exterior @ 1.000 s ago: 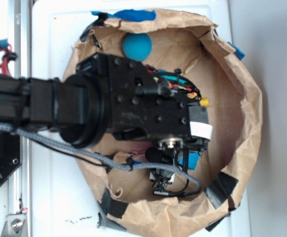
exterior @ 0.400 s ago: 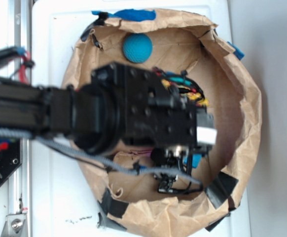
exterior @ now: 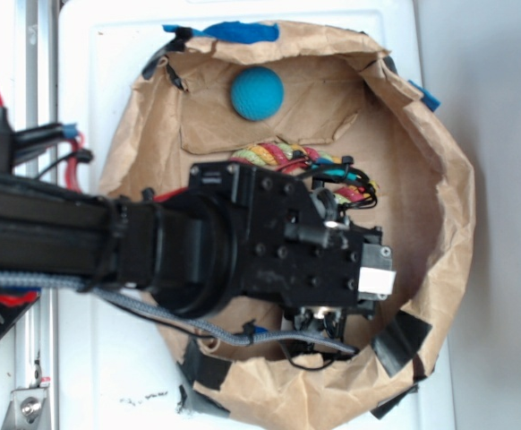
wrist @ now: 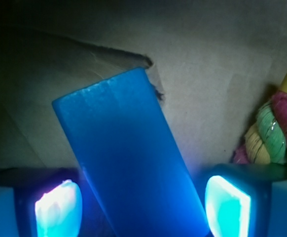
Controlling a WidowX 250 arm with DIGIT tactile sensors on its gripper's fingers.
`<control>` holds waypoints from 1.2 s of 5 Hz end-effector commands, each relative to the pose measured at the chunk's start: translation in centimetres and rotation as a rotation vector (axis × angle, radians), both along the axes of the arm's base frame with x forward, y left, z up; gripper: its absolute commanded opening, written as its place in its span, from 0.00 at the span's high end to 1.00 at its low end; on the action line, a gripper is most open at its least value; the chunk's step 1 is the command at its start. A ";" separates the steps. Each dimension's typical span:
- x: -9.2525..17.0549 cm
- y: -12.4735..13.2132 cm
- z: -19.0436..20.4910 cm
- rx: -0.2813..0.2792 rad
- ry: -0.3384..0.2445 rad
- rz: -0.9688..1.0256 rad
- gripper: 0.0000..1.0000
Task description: Grab the blue block.
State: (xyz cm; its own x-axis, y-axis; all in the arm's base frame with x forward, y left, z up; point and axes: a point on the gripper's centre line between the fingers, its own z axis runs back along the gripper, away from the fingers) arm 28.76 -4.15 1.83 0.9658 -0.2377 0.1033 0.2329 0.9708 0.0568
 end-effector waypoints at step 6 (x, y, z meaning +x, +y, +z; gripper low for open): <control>-5.3 2.2 10.4 -0.218 0.072 0.036 1.00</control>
State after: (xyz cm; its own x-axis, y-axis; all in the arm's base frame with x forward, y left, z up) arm 22.73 -1.92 10.61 0.9794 -0.2010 0.0178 0.2010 0.9635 -0.1769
